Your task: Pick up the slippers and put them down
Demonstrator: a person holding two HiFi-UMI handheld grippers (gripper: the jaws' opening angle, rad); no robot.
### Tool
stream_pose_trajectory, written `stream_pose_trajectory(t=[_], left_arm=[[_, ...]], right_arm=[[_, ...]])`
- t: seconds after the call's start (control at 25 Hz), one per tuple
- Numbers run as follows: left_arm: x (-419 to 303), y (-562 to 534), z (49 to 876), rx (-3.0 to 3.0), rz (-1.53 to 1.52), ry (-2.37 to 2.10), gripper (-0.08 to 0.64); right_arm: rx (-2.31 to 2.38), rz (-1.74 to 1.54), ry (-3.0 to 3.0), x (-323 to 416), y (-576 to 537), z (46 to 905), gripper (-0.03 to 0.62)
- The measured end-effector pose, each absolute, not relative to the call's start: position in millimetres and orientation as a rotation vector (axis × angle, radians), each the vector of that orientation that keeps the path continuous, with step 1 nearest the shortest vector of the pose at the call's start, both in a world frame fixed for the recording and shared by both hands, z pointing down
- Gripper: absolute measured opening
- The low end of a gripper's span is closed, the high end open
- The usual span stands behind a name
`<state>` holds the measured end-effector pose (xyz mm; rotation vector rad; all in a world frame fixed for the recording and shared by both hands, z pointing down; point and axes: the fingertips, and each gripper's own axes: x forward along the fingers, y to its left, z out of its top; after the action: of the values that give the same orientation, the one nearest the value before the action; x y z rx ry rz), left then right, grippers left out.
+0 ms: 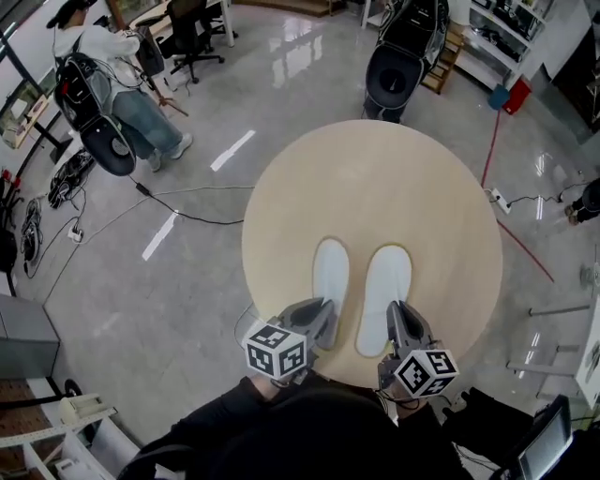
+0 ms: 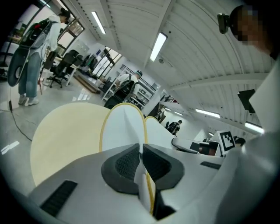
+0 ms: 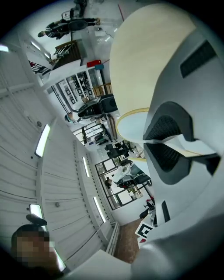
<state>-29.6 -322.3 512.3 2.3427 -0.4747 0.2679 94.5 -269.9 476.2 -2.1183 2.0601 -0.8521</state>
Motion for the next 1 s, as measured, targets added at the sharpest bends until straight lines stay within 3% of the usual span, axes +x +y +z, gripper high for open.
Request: stream_pose_trajectory(t=[1.0], left_arm=[[23.1,-201.1,436.5,2.463,0.211,-0.425,0.043]], right_arm=[[-2.077,-0.626,1.942,158.8,-139.5,398.8,0.034]])
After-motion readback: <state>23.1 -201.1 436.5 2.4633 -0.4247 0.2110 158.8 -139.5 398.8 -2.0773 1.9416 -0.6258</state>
